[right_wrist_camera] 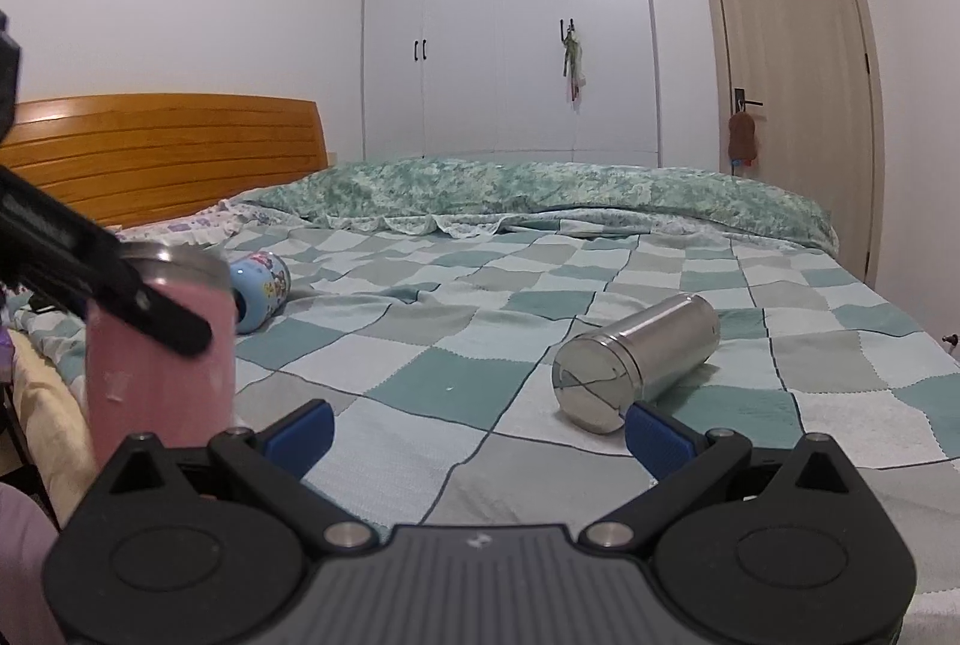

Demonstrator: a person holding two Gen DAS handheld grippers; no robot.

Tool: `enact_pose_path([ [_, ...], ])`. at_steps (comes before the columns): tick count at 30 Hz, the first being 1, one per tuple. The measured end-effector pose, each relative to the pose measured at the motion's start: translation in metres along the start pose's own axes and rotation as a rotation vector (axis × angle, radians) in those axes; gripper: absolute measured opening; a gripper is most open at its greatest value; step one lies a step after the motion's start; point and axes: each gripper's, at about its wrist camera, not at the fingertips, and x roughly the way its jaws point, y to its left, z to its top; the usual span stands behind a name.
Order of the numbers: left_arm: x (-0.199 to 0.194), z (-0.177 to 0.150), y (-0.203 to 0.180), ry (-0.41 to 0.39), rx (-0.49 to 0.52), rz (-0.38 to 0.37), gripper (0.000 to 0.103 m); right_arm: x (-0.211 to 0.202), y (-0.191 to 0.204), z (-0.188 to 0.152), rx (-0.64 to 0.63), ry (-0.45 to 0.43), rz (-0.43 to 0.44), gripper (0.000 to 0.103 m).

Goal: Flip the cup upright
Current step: 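Grasp the pink tumbler with the left gripper and tilt it upright, then lower the upright pink tumbler onto the bed and open the left gripper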

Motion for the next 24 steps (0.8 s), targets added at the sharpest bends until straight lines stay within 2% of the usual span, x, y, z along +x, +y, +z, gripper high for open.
enact_pose_path([
  [5,0.006,0.019,-0.005,-0.151,0.062,0.068,0.085,-0.002,0.001,-0.001,0.004,-0.013,-0.02,0.103],
  [9,0.036,0.027,-0.012,-0.242,0.126,0.155,0.085,-0.003,0.001,-0.001,0.004,-0.021,-0.035,0.103],
  [12,0.069,0.021,-0.01,-0.244,0.166,0.198,0.085,-0.003,0.001,-0.002,0.006,-0.02,-0.047,0.103],
  [14,0.092,0.013,-0.002,-0.21,0.159,0.209,0.085,-0.004,0.001,-0.002,0.006,-0.021,-0.051,0.103],
  [15,0.091,0.008,0.002,-0.265,0.163,0.198,0.085,-0.004,0.0,-0.002,0.007,-0.021,-0.054,0.103],
  [21,0.091,0.01,0.006,-0.247,0.18,0.191,0.087,-0.001,-0.003,-0.003,0.009,-0.017,-0.063,0.103],
  [22,0.091,0.009,0.007,-0.248,0.182,0.193,0.092,-0.002,-0.002,-0.003,0.008,-0.018,-0.063,0.103],
  [23,0.09,0.009,0.007,-0.253,0.181,0.192,0.103,-0.001,-0.002,-0.003,0.006,-0.021,-0.061,0.103],
  [24,0.087,0.007,0.007,-0.268,0.18,0.182,0.103,-0.002,-0.001,-0.003,0.001,-0.024,-0.062,0.103],
])
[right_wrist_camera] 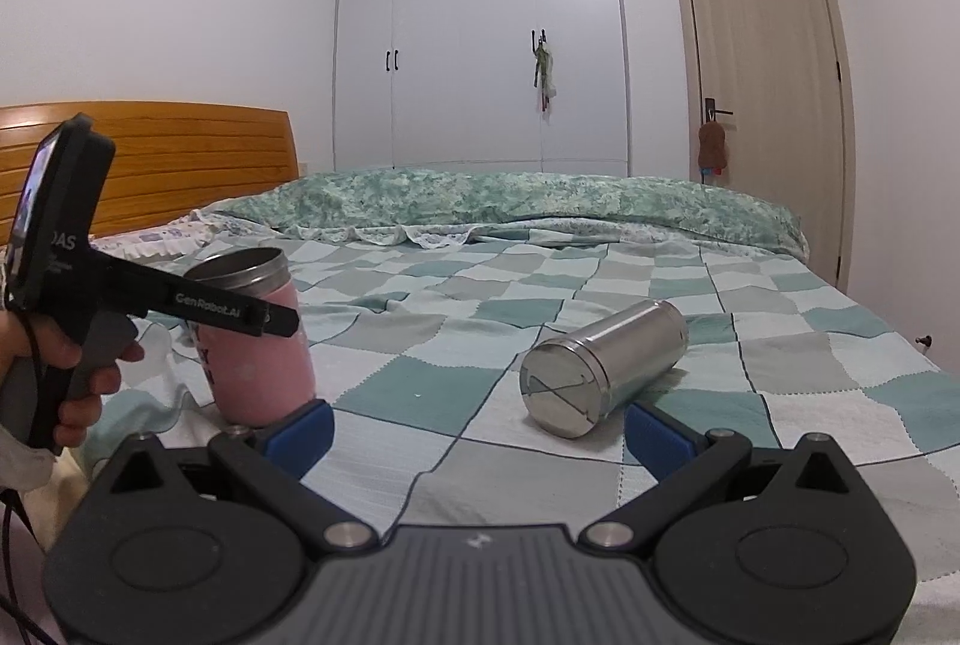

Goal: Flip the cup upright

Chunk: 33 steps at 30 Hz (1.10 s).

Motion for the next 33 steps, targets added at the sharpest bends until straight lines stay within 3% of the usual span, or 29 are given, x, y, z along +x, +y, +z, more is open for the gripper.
enact_pose_path([
  [3,-0.015,-0.001,0.007,-0.014,-0.013,-0.031,0.103,-0.001,0.004,-0.001,-0.02,-0.012,-0.019,0.103],
  [8,-0.07,-0.005,0.024,-0.119,-0.036,0.01,0.103,-0.009,0.007,-0.002,-0.038,-0.061,-0.056,0.103],
  [12,-0.123,-0.025,0.037,-0.231,-0.042,0.038,0.103,-0.026,0.006,-0.002,-0.029,-0.104,-0.087,0.103],
  [18,-0.173,-0.063,0.041,-0.294,-0.057,0.06,0.103,-0.062,0.006,-0.008,0.015,-0.134,-0.113,0.103],
  [25,-0.175,-0.1,0.03,-0.275,-0.068,0.058,0.103,-0.09,0.017,-0.018,-0.002,-0.116,-0.158,0.103],
  [33,-0.178,-0.12,0.03,-0.312,-0.024,0.097,0.103,-0.102,0.017,-0.028,0.019,-0.127,-0.201,0.103],
])
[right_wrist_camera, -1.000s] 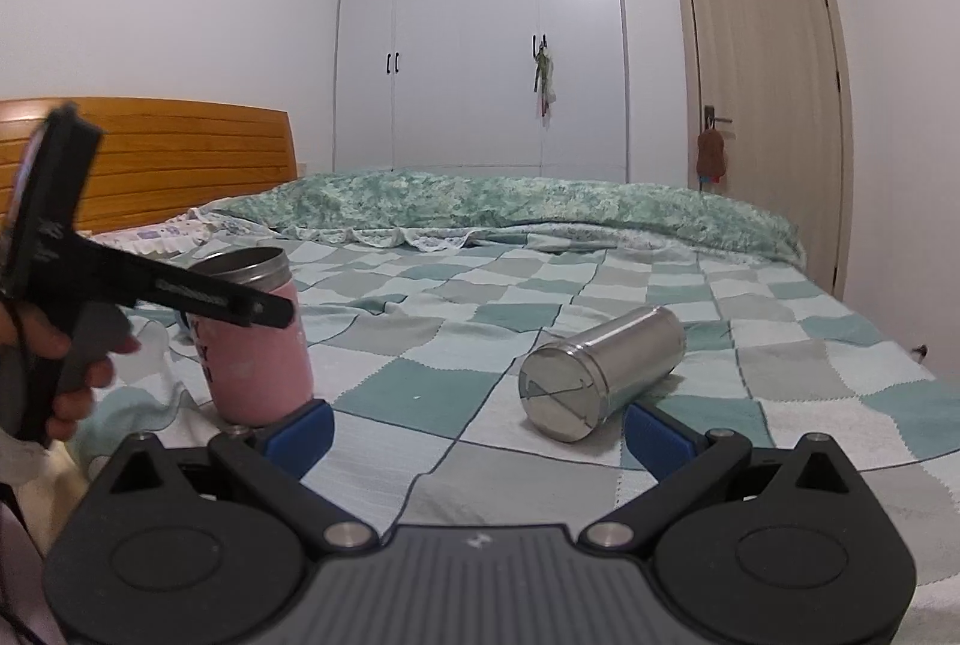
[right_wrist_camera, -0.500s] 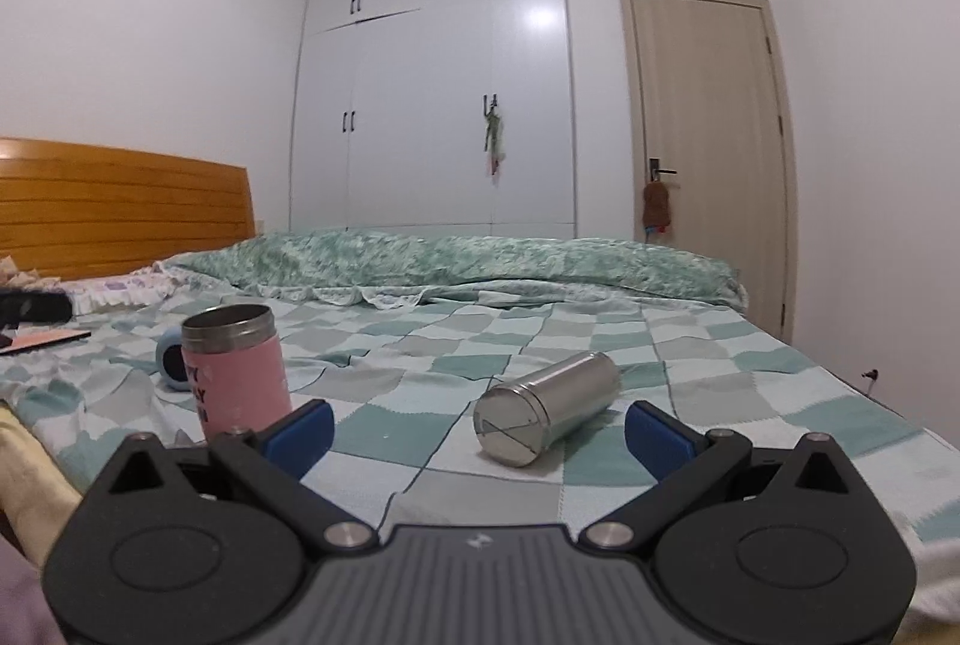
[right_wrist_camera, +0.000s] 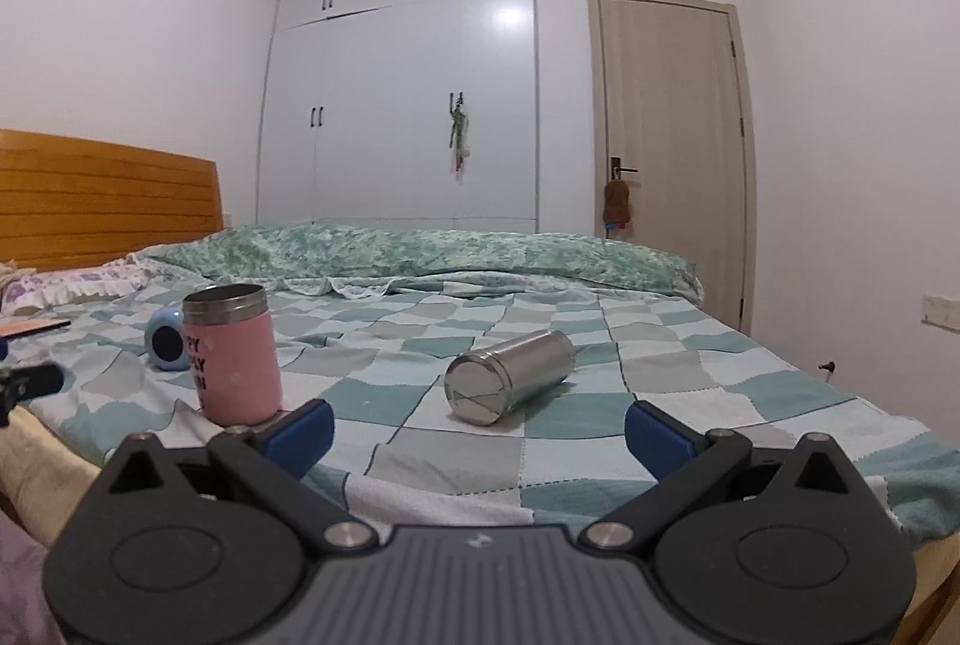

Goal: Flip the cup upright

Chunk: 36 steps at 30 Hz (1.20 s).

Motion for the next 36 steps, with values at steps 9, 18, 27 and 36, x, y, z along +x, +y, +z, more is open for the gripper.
enact_pose_path([
  [9,0.002,-0.005,0.01,0.007,-0.026,0.017,0.103,0.006,0.004,-0.005,-0.013,0.007,-0.031,0.103],
  [18,0.002,-0.007,0.019,0.017,-0.048,0.028,0.103,0.012,0.009,-0.007,-0.028,0.015,-0.04,0.103],
  [27,0.002,-0.007,0.022,0.021,-0.056,0.03,0.103,0.014,0.009,-0.008,-0.028,0.018,-0.042,0.103],
  [36,0.003,-0.007,0.021,0.024,-0.057,0.023,0.103,0.015,0.007,-0.008,-0.025,0.02,-0.046,0.103],
])
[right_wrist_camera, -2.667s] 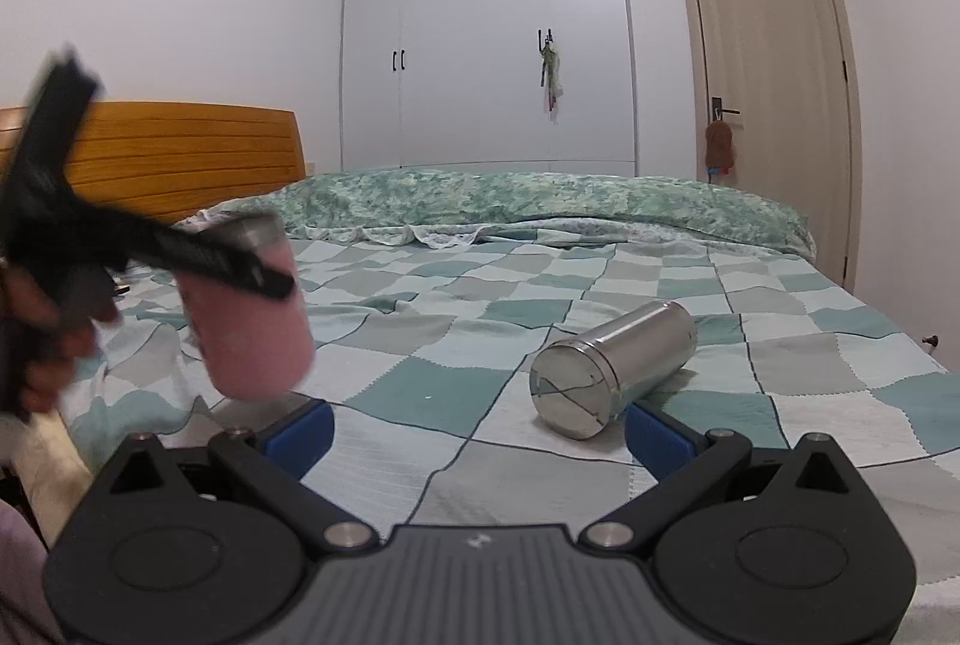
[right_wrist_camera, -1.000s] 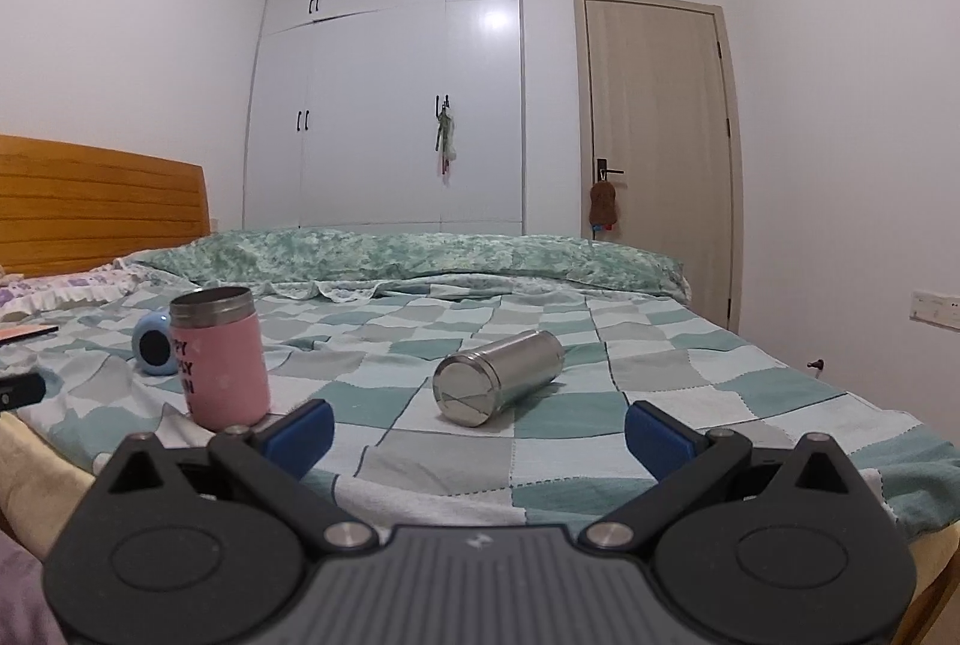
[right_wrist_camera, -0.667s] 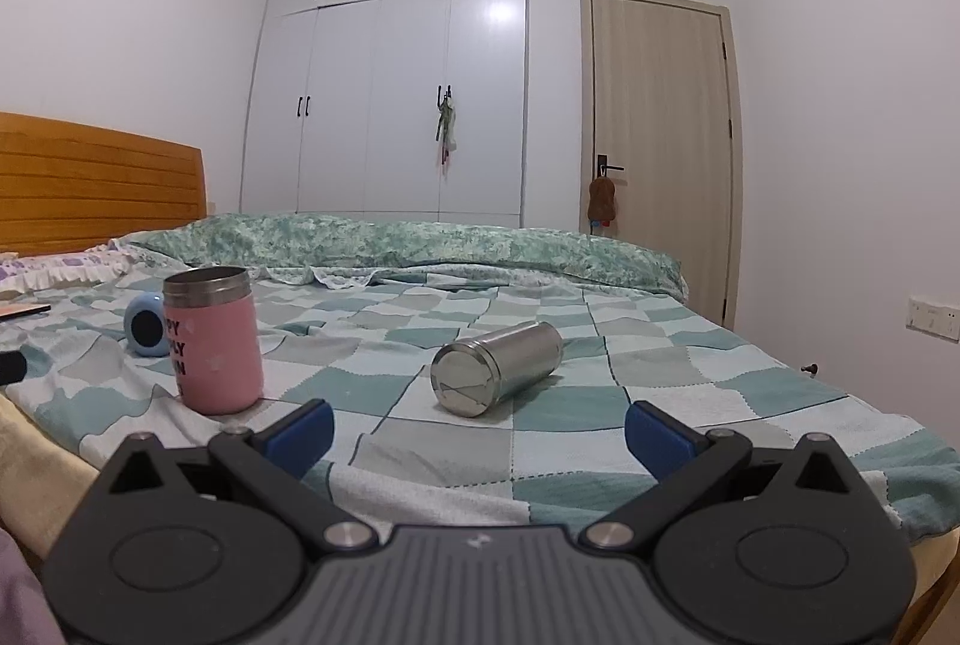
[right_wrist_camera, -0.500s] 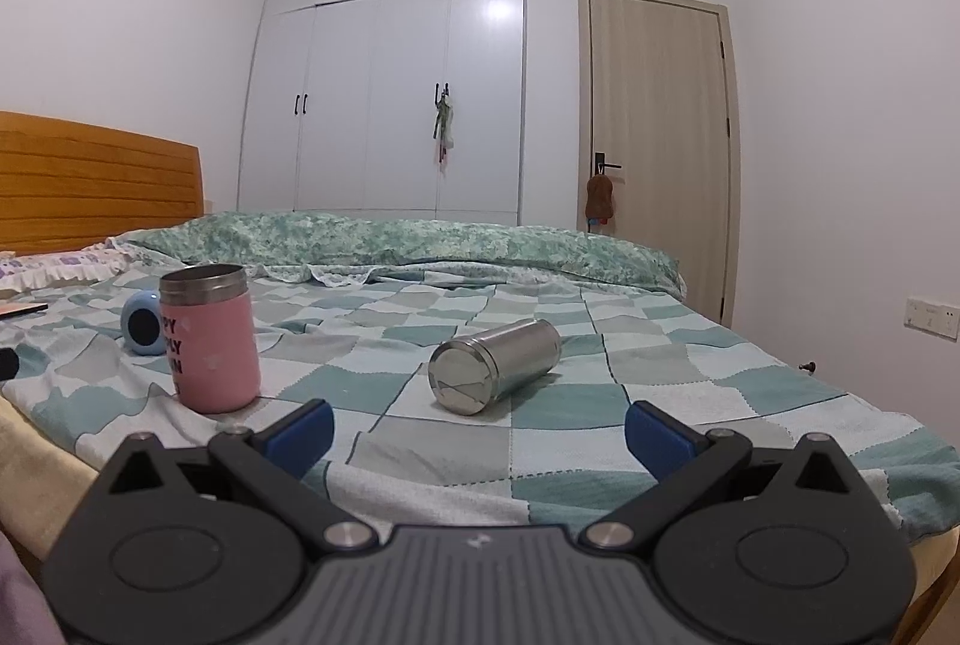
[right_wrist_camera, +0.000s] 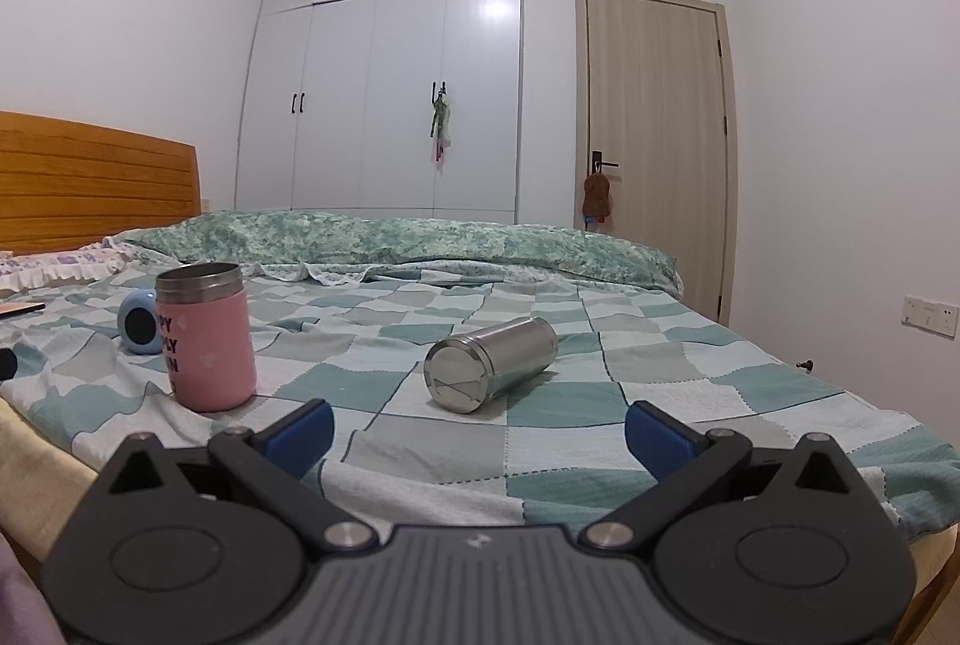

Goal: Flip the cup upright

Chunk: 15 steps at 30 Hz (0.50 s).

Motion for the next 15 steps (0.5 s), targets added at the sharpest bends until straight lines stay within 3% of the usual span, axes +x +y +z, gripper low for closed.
enact_pose_path([
  [15,0.0001,0.0006,-0.0014,-0.002,0.001,-0.011,0.103,0.0001,-0.0002,0.0,-0.001,0.0,0.001,0.103],
])
